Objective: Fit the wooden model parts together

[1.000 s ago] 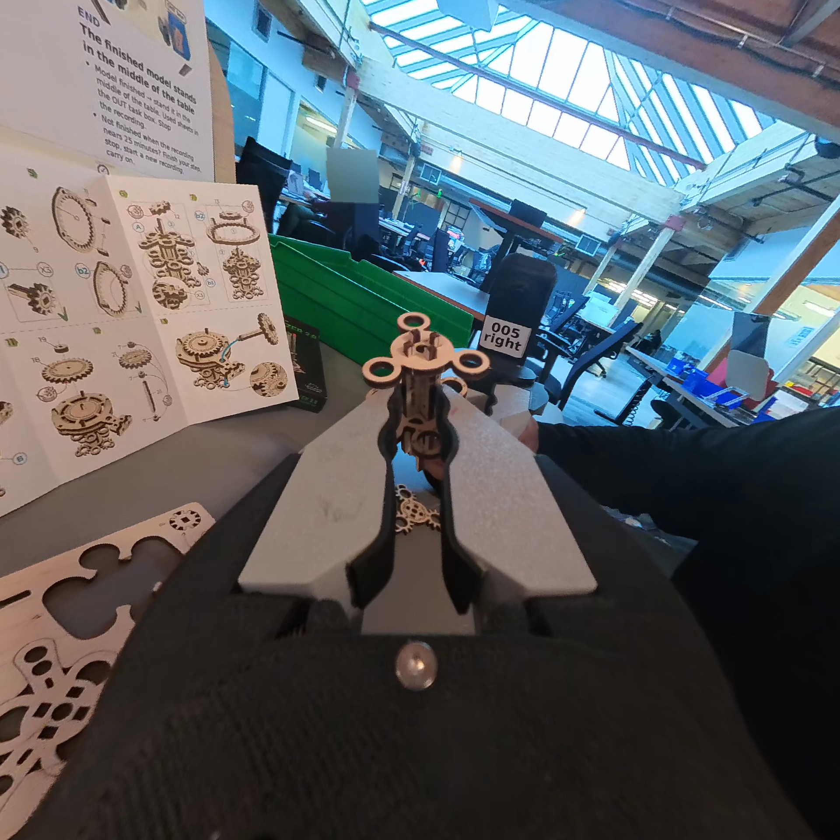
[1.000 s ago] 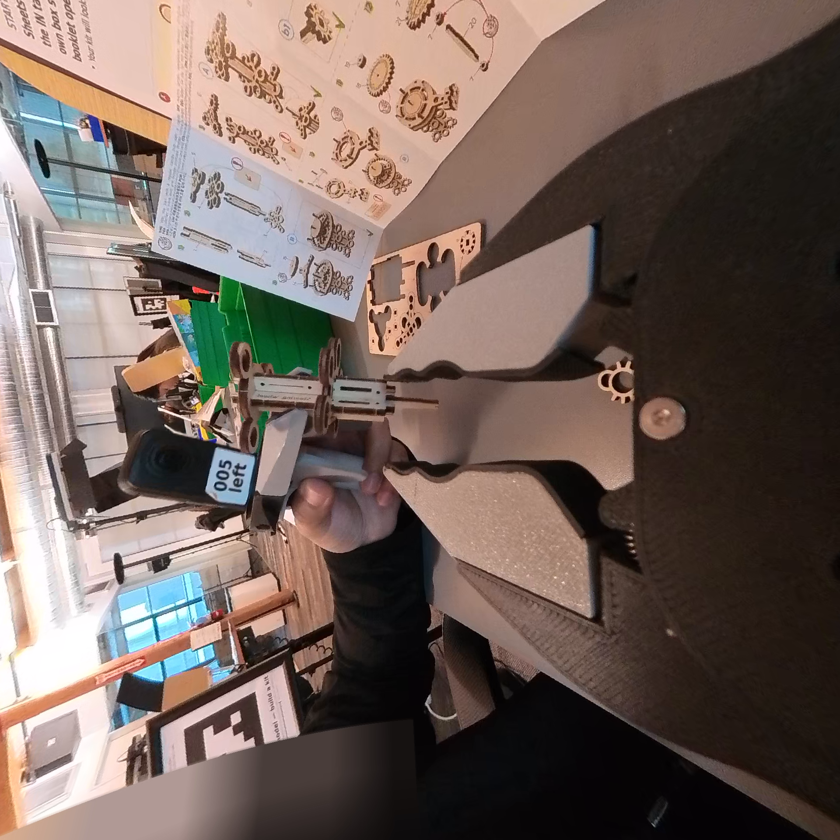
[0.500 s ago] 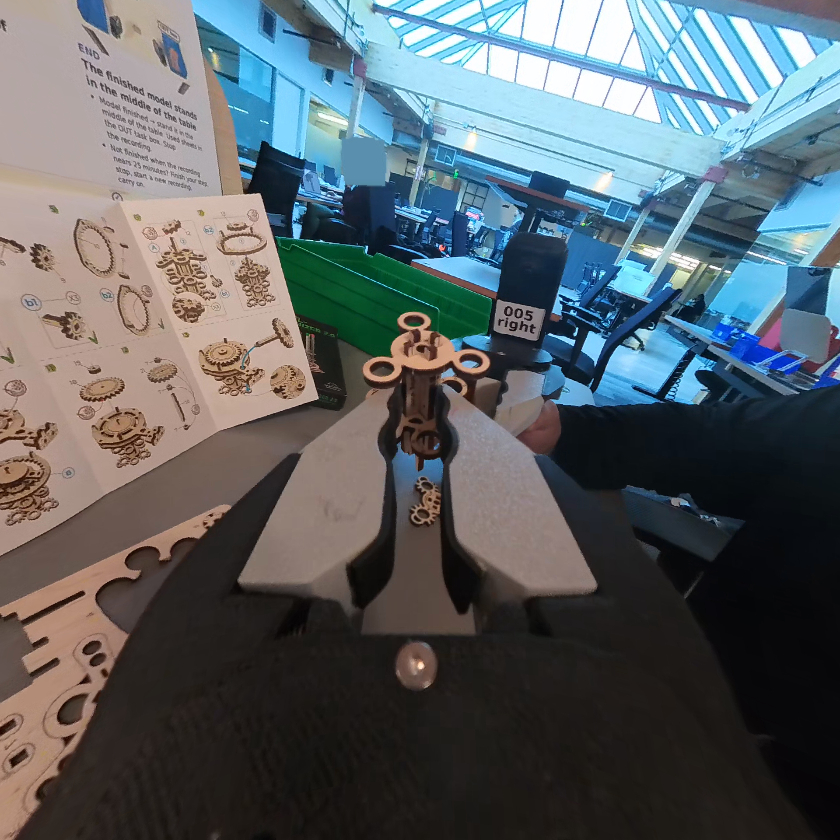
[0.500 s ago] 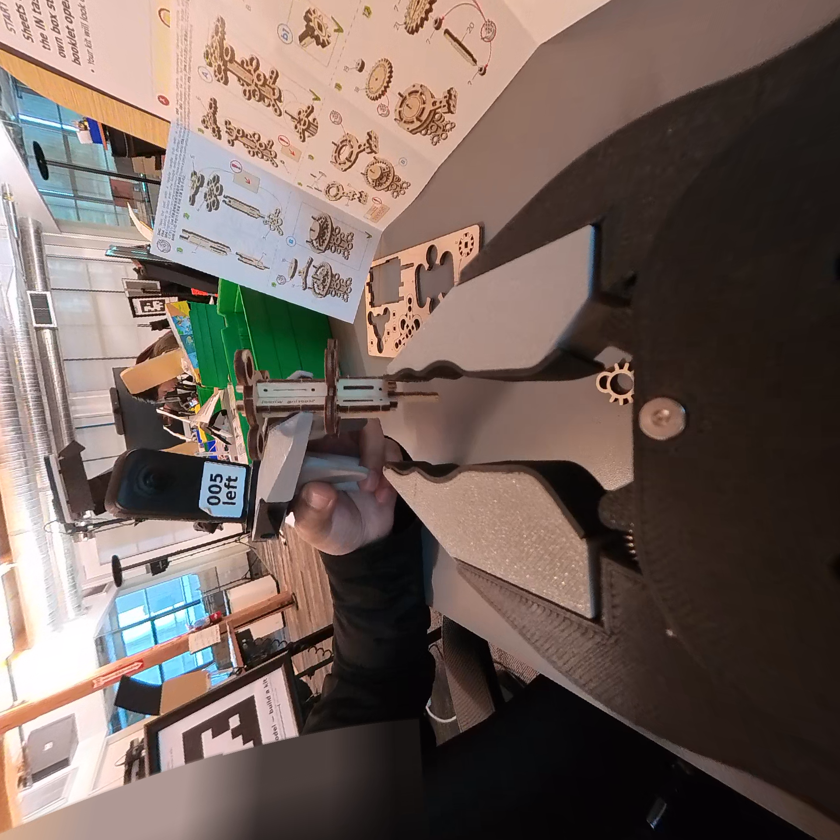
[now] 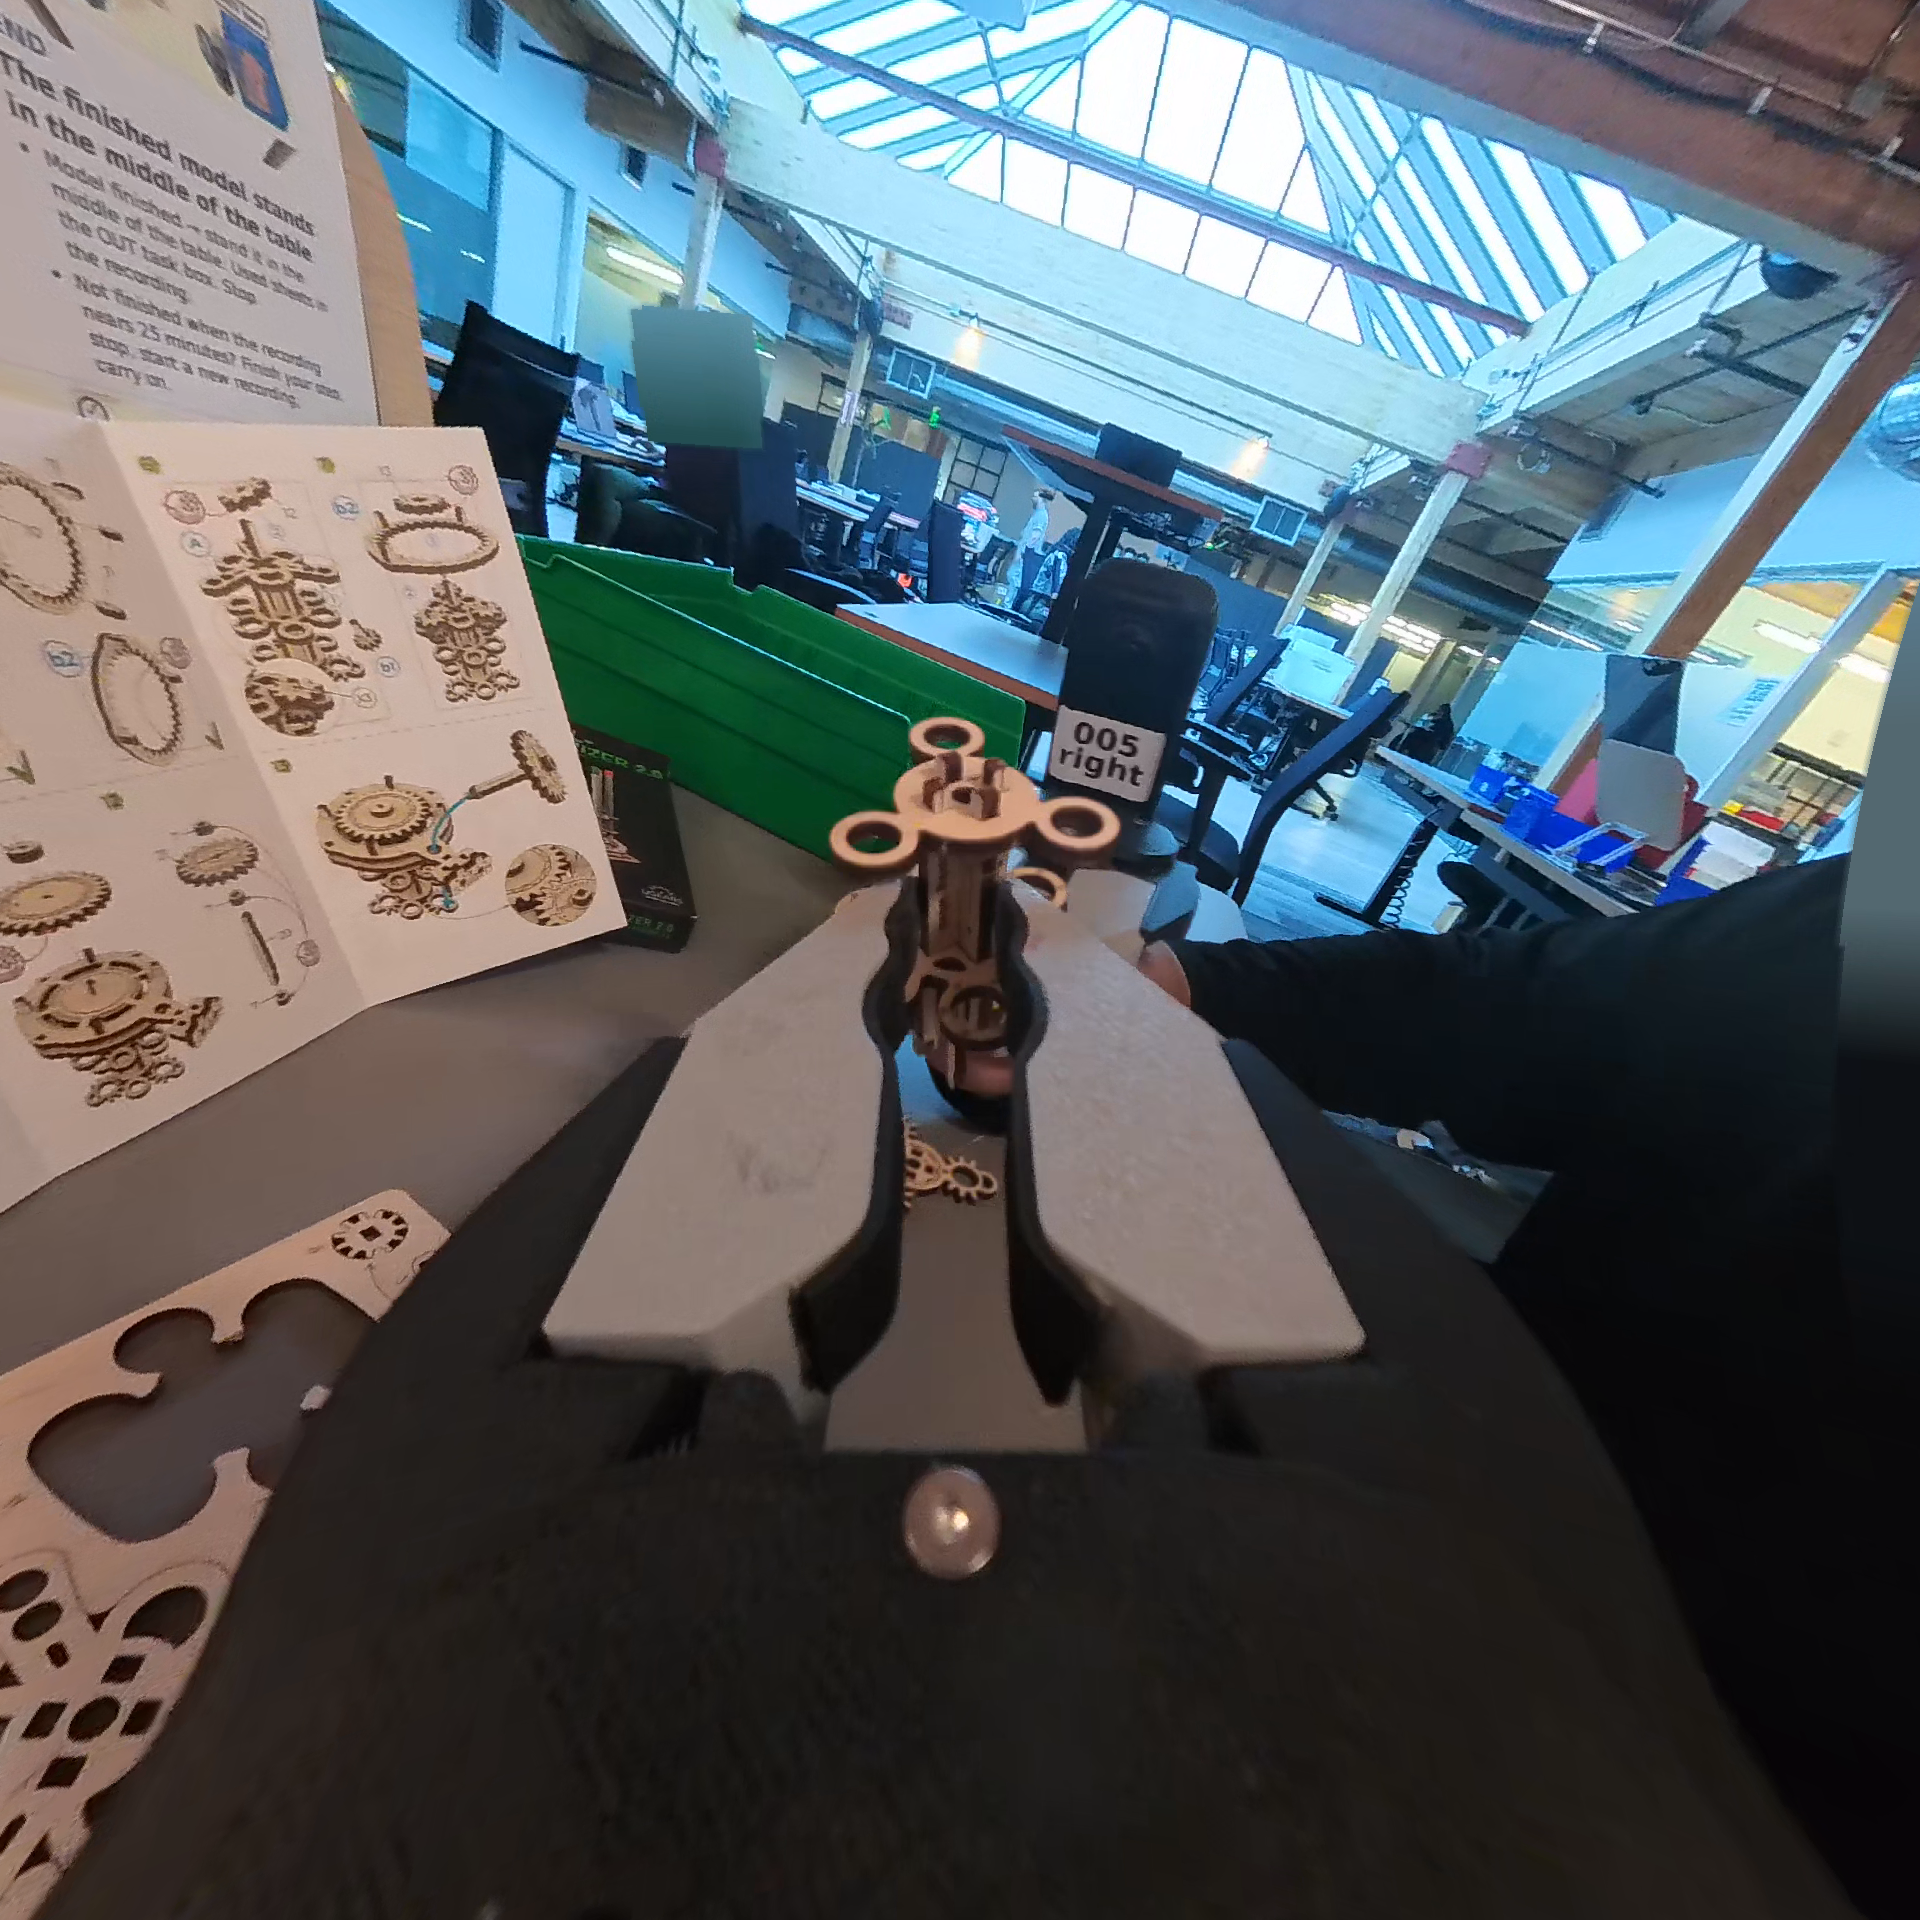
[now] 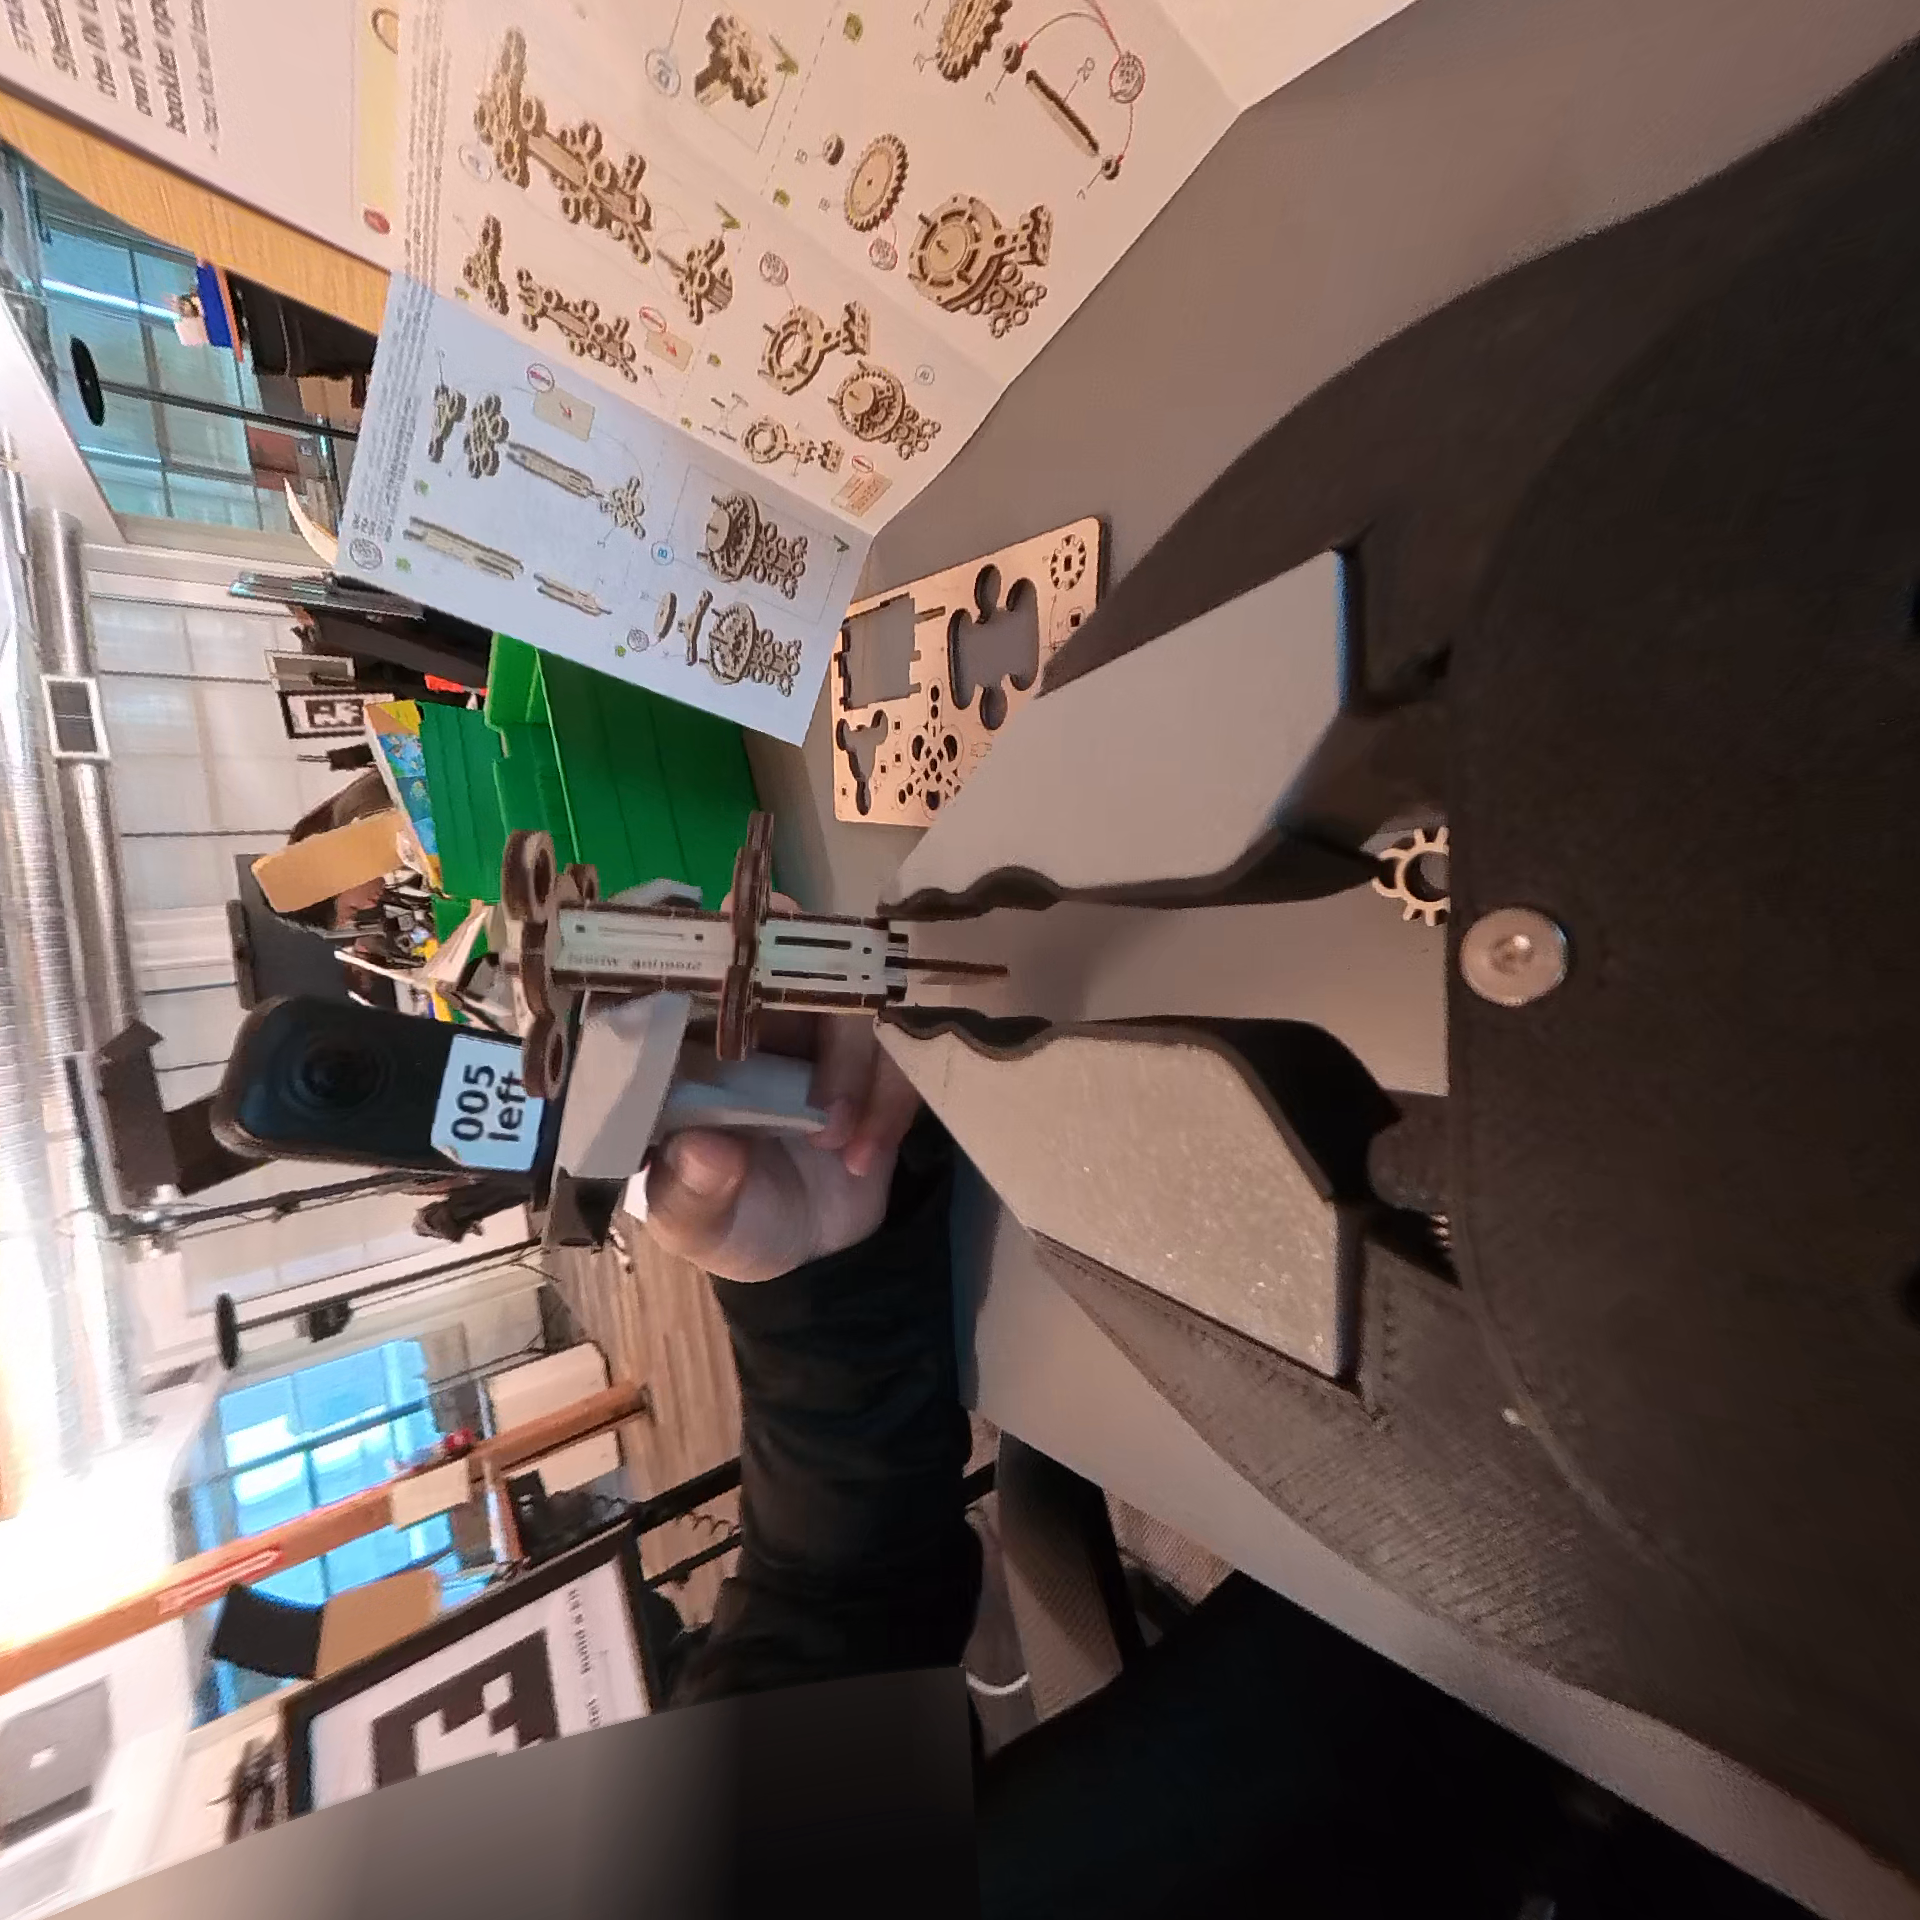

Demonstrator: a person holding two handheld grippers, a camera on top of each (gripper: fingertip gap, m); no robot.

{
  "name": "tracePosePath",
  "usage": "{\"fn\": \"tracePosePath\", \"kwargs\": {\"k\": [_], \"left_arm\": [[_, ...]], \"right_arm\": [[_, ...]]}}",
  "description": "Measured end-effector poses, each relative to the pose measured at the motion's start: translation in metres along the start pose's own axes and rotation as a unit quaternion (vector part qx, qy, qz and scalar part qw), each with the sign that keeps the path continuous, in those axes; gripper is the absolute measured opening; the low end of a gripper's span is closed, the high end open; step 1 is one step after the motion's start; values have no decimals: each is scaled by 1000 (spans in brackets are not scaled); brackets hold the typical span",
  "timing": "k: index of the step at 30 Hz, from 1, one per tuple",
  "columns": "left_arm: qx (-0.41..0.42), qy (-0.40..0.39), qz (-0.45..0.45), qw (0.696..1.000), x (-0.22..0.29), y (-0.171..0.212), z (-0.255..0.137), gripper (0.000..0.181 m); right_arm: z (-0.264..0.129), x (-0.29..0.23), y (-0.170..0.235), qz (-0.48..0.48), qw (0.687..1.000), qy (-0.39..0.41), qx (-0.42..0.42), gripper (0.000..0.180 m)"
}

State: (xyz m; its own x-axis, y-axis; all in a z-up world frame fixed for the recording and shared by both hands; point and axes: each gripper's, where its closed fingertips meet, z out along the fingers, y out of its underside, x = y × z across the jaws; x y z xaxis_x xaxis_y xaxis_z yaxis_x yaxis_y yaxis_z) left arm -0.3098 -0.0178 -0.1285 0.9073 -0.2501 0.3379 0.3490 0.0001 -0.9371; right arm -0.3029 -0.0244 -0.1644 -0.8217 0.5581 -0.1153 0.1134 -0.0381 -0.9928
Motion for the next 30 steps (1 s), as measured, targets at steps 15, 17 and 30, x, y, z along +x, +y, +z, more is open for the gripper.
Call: {"fn": "tracePosePath", "kwargs": {"k": [15,17,30], "left_arm": [[9,9,-36,999,-3,-3,-3,12],[15,10,-29,999,-2,-6,-5,13],[30,35,31,998,20,-14,-8,7]], "right_arm": [[-7,3,-10,-2,1000,9,27,11],[-8,4,-11,-41,999,25,25,10],[-4,-3,-12,-201,976,81,14,11]]}}
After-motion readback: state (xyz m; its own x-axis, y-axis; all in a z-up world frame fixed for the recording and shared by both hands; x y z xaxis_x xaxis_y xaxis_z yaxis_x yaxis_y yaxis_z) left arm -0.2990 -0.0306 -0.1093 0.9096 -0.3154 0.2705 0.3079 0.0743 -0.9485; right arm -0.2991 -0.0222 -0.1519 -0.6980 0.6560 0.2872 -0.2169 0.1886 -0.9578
